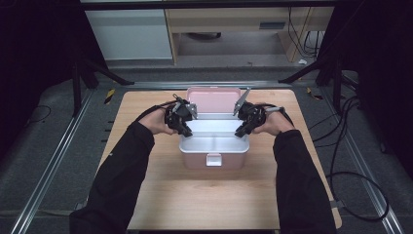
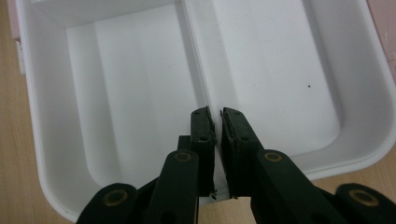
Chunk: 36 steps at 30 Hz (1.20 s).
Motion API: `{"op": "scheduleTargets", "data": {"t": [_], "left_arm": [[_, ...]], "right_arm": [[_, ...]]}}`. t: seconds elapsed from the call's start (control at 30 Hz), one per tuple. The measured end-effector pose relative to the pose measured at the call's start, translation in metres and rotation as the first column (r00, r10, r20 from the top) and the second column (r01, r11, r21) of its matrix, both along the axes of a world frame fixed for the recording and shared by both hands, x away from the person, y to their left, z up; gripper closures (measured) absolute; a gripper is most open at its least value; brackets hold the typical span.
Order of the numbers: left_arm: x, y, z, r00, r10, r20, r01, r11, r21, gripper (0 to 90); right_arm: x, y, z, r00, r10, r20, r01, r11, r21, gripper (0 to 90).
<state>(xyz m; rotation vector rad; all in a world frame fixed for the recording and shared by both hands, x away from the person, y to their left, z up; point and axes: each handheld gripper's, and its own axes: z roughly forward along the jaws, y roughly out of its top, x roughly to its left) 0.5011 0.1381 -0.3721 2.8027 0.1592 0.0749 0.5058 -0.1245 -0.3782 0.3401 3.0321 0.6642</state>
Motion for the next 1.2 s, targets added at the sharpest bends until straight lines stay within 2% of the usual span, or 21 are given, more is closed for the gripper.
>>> {"op": "scheduleTargets", "data": {"t": [0.2, 0.4, 0.47, 0.57, 0.6, 0.63, 0.73, 0.8, 0.87, 0.9, 0.93, 0.97, 1.0, 1.1, 1.13, 1.2], "left_arm": [[-0.001, 0.0, 0.002, 0.9999, -0.016, 0.004, 0.016, 0.9998, -0.007, 87.4], [-0.003, 0.001, 0.007, 0.9995, -0.021, 0.021, 0.021, 0.9997, -0.015, 87.7], [-0.004, 0.002, 0.009, 0.9995, -0.018, 0.028, 0.019, 0.9996, -0.023, 87.6], [-0.004, 0.004, 0.014, 0.999, -0.015, 0.041, 0.016, 0.9992, -0.037, 87.5], [-0.005, 0.005, 0.021, 0.9981, -0.018, 0.059, 0.021, 0.999, -0.04, 87.4], [-0.005, 0.005, 0.021, 0.9981, -0.018, 0.059, 0.021, 0.999, -0.04, 87.4], [-0.009, 0.007, 0.033, 0.9966, -0.025, 0.079, 0.028, 0.9986, -0.045, 87.4], [-0.012, 0.008, 0.04, 0.9963, -0.025, 0.082, 0.029, 0.9979, -0.057, 87.4], [-0.018, 0.009, 0.046, 0.9964, -0.027, 0.081, 0.032, 0.9981, -0.053, 87.4], [-0.025, 0.009, 0.053, 0.995, -0.035, 0.094, 0.038, 0.9988, -0.031, 87.4], [-0.025, 0.009, 0.053, 0.995, -0.035, 0.094, 0.038, 0.9988, -0.031, 87.4], [-0.032, 0.01, 0.062, 0.9933, -0.041, 0.108, 0.044, 0.9989, -0.019, 87.4], [-0.032, 0.01, 0.062, 0.9933, -0.041, 0.108, 0.044, 0.9989, -0.019, 87.4], [-0.049, 0.013, 0.078, 0.9939, -0.046, 0.1, 0.049, 0.9984, -0.029, 87.5], [-0.049, 0.013, 0.078, 0.9939, -0.046, 0.1, 0.049, 0.9984, -0.029, 87.5], [-0.066, 0.013, 0.084, 0.993, -0.055, 0.105, 0.057, 0.9983, -0.012, 87.6]], "right_arm": [[0.001, -0.004, 0.002, 0.9997, 0.016, 0.018, -0.016, 0.999, 0.029, 83.8], [-0.002, -0.004, 0.005, 0.9992, 0.026, 0.032, -0.027, 0.999, 0.032, 84.7], [-0.004, -0.004, 0.008, 0.9983, 0.03, 0.05, -0.031, 0.999, 0.035, 84.9], [-0.006, -0.003, 0.015, 0.9976, 0.029, 0.064, -0.031, 0.999, 0.032, 84.9], [-0.008, -0.003, 0.023, 0.9967, 0.023, 0.078, -0.026, 0.999, 0.033, 85.0], [-0.008, -0.003, 0.023, 0.9967, 0.023, 0.078, -0.026, 0.999, 0.033, 85.0], [-0.011, -0.004, 0.033, 0.9946, 0.028, 0.1, -0.032, 0.999, 0.043, 85.2], [-0.018, -0.004, 0.044, 0.9927, 0.031, 0.116, -0.037, 0.998, 0.047, 85.5], [-0.02, -0.003, 0.047, 0.9927, 0.037, 0.115, -0.043, 0.998, 0.051, 85.7], [-0.027, -0.001, 0.053, 0.9909, 0.045, 0.126, -0.051, 0.998, 0.044, 86.0], [-0.027, -0.001, 0.053, 0.9909, 0.045, 0.126, -0.051, 0.998, 0.044, 86.0], [-0.035, 0.002, 0.06, 0.9885, 0.053, 0.141, -0.059, 0.997, 0.041, 86.3], [-0.035, 0.002, 0.06, 0.9885, 0.053, 0.141, -0.059, 0.997, 0.041, 86.3], [-0.053, 0.003, 0.073, 0.9869, 0.062, 0.148, -0.071, 0.996, 0.051, 86.7], [-0.053, 0.003, 0.073, 0.9869, 0.062, 0.148, -0.071, 0.996, 0.051, 86.7], [-0.067, 0.004, 0.077, 0.9866, 0.071, 0.147, -0.08, 0.995, 0.054, 87.0]]}}
